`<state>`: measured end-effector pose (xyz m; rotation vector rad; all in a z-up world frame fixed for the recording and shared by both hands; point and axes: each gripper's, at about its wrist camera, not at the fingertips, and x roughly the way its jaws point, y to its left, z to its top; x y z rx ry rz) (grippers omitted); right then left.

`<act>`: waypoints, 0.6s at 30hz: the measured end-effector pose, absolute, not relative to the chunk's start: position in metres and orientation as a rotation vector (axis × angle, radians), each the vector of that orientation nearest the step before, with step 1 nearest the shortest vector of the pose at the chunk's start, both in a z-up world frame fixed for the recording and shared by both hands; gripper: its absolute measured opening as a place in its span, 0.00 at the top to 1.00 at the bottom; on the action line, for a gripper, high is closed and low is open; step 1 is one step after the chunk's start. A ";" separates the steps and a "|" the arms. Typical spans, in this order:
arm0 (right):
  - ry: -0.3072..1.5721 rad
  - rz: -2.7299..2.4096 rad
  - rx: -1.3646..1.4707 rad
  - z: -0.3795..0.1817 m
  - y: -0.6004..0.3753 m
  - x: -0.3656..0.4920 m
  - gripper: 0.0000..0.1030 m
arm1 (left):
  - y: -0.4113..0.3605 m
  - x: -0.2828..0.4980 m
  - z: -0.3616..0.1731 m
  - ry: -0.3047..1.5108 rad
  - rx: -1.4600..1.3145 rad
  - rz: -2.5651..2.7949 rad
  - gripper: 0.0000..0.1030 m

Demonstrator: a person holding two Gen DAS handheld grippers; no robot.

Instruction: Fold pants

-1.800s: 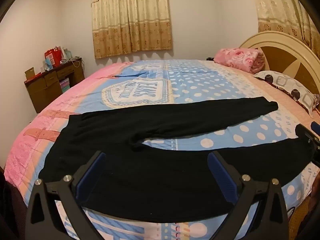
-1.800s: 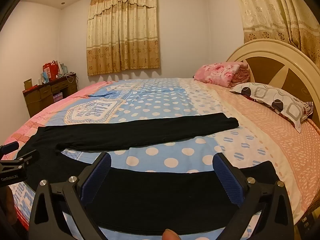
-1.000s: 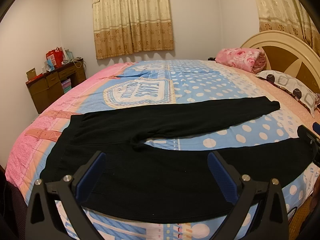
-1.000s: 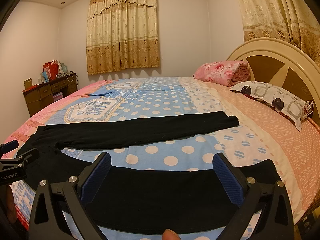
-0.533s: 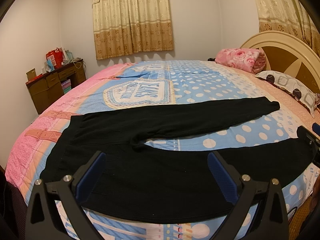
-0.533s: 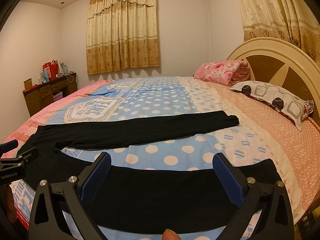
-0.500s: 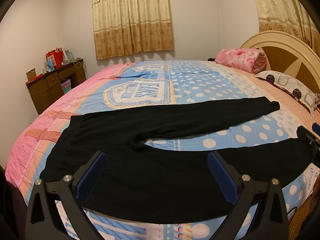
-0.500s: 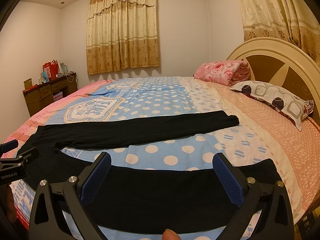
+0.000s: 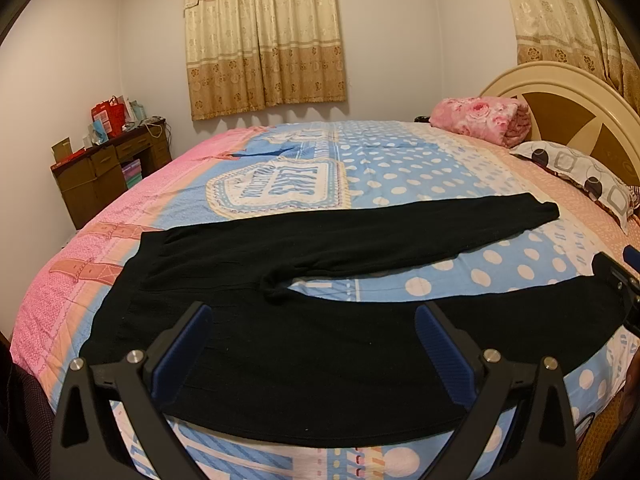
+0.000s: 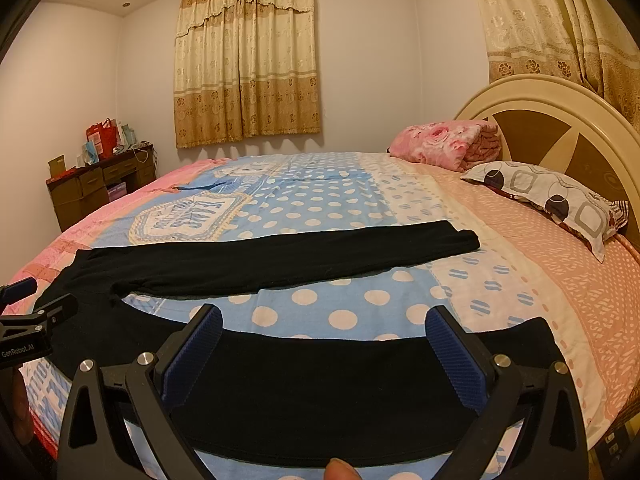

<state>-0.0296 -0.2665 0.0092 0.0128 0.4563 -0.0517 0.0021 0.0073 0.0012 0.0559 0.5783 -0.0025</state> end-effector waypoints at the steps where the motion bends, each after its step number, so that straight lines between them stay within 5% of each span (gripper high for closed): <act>1: 0.456 -0.051 0.013 0.009 -0.266 -0.030 0.01 | 0.007 0.002 0.001 0.578 0.056 -0.002 0.00; 18: 0.458 -0.051 0.012 0.003 -0.267 -0.029 0.01 | 0.007 0.002 0.001 0.578 0.057 -0.001 0.00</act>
